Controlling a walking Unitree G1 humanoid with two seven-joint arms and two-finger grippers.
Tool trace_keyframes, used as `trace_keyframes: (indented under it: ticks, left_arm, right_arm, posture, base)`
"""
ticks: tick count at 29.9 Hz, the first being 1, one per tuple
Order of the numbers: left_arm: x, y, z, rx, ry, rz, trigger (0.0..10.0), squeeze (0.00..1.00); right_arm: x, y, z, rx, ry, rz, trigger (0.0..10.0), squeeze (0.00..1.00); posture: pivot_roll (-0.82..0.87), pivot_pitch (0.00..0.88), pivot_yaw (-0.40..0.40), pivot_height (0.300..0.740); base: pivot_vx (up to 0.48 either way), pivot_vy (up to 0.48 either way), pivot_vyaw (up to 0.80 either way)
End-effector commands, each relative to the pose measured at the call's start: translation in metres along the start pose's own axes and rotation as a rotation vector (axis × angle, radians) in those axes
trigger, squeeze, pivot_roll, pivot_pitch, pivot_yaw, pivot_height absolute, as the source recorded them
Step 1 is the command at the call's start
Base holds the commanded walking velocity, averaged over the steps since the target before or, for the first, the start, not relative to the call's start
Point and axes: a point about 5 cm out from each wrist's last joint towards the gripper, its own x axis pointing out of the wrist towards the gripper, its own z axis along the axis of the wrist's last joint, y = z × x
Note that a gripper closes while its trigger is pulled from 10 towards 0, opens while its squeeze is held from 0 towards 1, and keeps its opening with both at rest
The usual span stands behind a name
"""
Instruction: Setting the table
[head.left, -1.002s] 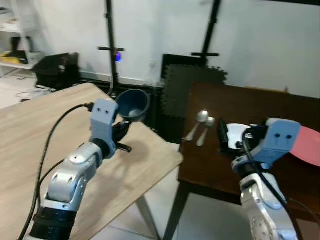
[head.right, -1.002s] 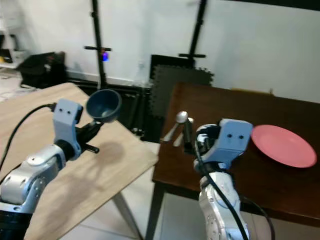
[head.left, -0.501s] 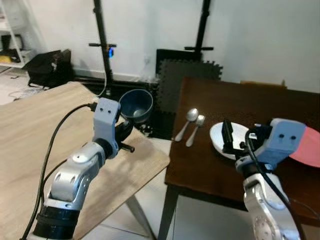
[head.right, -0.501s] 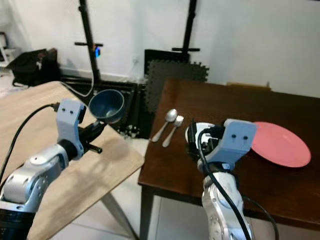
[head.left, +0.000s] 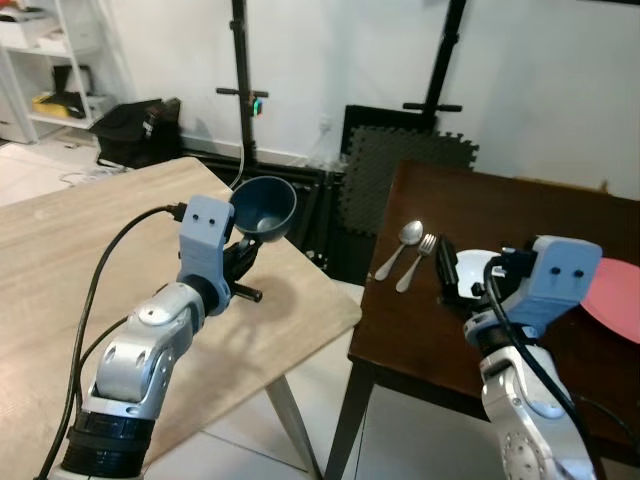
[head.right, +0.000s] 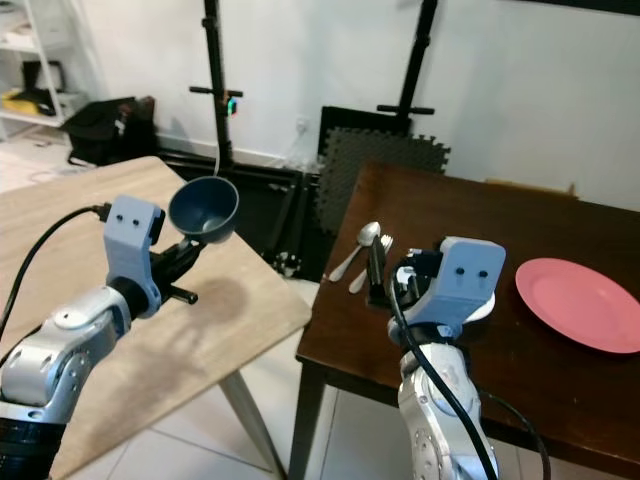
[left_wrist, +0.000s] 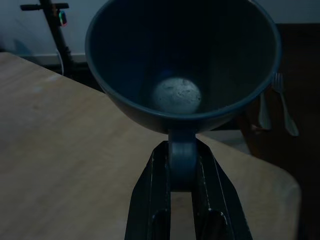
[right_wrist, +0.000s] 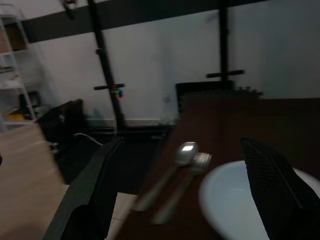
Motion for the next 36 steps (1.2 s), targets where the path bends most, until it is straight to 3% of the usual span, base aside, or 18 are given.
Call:
trace_keyframes:
  ticks: [1, 6, 18, 22, 26, 29, 31, 32, 34, 35, 36]
  left_arm:
    - [0.001, -0.003, 0.002, 0.008, -0.006, -0.02, 10.0, 0.0]
    - [0.001, -0.003, 0.002, 0.008, -0.008, -0.021, 10.0, 0.0]
    - [0.002, -0.002, 0.003, -0.002, -0.009, -0.015, 10.0, 0.0]
    - [0.002, 0.001, -0.005, 0.007, 0.051, -0.005, 10.0, 0.0]
    - [0.003, 0.008, -0.025, -0.007, 0.202, -0.05, 10.0, 0.0]
    - [0.005, 0.007, -0.024, -0.009, 0.195, -0.09, 10.0, 0.0]
    - [0.011, 0.011, -0.021, 0.006, 0.186, -0.1, 10.0, 0.0]
    - [0.019, 0.021, -0.013, 0.103, 0.16, -0.115, 10.0, 0.0]
    - [0.022, 0.024, -0.01, 0.141, 0.147, -0.139, 10.0, 0.0]
    - [0.024, 0.029, -0.002, 0.224, 0.094, -0.177, 10.0, 0.0]
    - [0.025, 0.03, 0.001, 0.25, 0.07, -0.194, 10.0, 0.0]
  right_arm:
    - [-0.002, -0.005, 0.001, -0.003, -0.005, -0.024, 10.0, 0.0]
    - [-0.002, -0.005, 0.001, -0.003, -0.005, -0.026, 10.0, 0.0]
    - [-0.001, -0.005, 0.0, -0.003, -0.005, -0.025, 10.0, 0.0]
    - [-0.001, -0.005, 0.001, -0.004, -0.007, -0.024, 10.0, 0.0]
    - [0.0, -0.005, 0.001, -0.005, -0.012, -0.023, 10.0, 0.0]
    - [0.001, -0.005, 0.003, -0.009, -0.019, -0.021, 10.0, 0.0]
    - [0.004, -0.005, 0.006, -0.023, -0.035, -0.013, 10.0, 0.0]
    - [0.012, -0.002, 0.015, -0.079, -0.081, 0.019, 10.0, 0.0]
    - [0.016, -0.001, 0.019, -0.089, -0.098, 0.028, 10.0, 0.0]
    - [0.022, -0.001, 0.028, -0.09, -0.127, 0.034, 10.0, 0.0]
    - [0.024, -0.001, 0.03, -0.09, -0.136, 0.035, 10.0, 0.0]
  posture:
    - [-0.02, 0.046, 0.038, 0.74]
    - [-0.02, 0.047, 0.04, 0.74]
    - [-0.02, 0.043, 0.039, 0.74]
    - [-0.02, 0.041, 0.039, 0.74]
    - [-0.01, 0.042, 0.034, 0.74]
    - [-0.01, 0.049, 0.034, 0.74]
    - [-0.01, 0.054, 0.036, 0.74]
    - [-0.02, 0.064, 0.043, 0.74]
    - [-0.02, 0.072, 0.046, 0.74]
    - [-0.03, 0.091, 0.051, 0.74]
    - [-0.03, 0.091, 0.051, 0.74]
  base:
    - [0.0, -0.412, 0.0]
    - [0.0, -0.369, 0.0]
    - [0.0, 0.0, 0.0]
    - [0.0, 0.0, 0.0]
    - [0.0, 0.0, 0.0]
    - [0.0, 0.0, 0.0]
    - [0.0, 0.0, 0.0]
    - [0.0, 0.0, 0.0]
    - [0.0, 0.0, 0.0]
    - [0.0, 0.0, 0.0]
    - [0.0, 0.0, 0.0]
